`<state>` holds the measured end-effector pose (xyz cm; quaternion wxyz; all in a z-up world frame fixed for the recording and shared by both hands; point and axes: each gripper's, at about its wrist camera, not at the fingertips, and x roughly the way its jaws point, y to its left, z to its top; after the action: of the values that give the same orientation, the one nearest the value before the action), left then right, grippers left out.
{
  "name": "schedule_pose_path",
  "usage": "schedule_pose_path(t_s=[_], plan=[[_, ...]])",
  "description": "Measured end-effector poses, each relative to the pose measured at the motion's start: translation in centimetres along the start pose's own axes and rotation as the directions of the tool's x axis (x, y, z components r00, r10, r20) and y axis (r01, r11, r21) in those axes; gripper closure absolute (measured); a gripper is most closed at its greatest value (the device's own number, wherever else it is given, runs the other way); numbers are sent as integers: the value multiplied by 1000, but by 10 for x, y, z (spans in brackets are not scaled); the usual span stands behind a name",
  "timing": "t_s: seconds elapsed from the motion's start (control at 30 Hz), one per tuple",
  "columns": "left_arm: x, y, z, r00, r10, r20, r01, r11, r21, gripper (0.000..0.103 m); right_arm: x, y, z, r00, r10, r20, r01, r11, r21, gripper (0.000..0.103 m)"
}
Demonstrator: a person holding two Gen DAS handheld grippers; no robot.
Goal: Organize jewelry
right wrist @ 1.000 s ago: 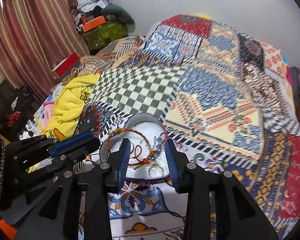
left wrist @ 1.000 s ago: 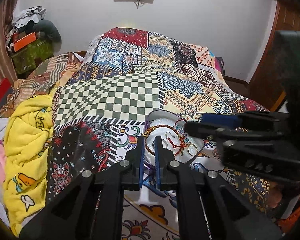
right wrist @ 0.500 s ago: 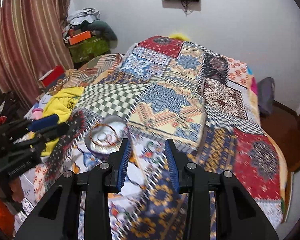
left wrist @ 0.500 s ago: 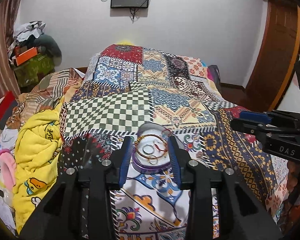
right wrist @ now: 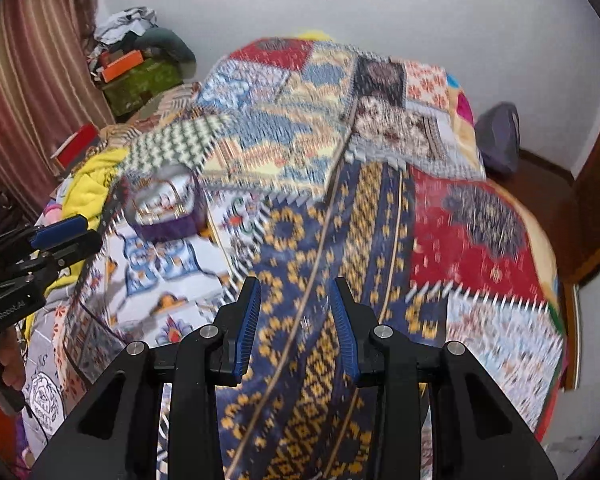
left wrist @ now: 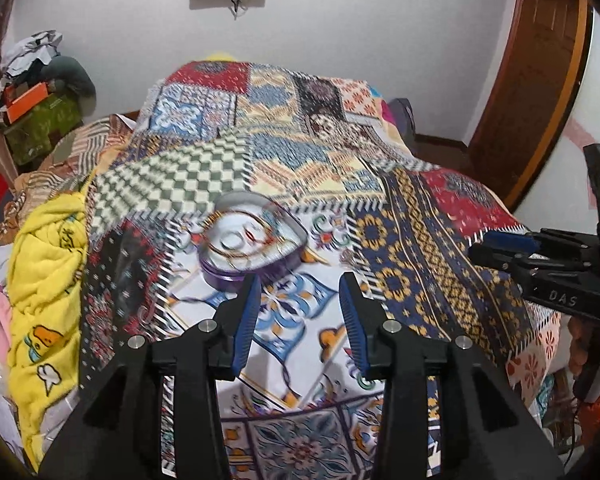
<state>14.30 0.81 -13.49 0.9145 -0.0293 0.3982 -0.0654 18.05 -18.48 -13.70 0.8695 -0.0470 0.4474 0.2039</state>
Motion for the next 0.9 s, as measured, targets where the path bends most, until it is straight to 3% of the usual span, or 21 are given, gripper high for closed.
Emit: schedule_pose_path(t_s=[0.4, 0.57, 0.7, 0.9], plan=[[31, -16, -19, 995, -24, -93, 26, 999, 18, 63, 56, -11, -23, 991, 46, -127, -42, 999, 35, 70], [42, -10, -20, 993, -33, -112, 32, 999, -7, 63, 59, -9, -26, 992, 18, -125, -18, 1000, 1, 78], [52, -8, -20, 991, -40, -128, 37, 999, -30, 63, 60, -9, -27, 993, 16, -121, -17, 1000, -8, 92], [63, -10, -19, 988, -47, -144, 43, 999, -30, 63, 62, -4, -27, 994, 5, -105, -8, 1000, -26, 94]])
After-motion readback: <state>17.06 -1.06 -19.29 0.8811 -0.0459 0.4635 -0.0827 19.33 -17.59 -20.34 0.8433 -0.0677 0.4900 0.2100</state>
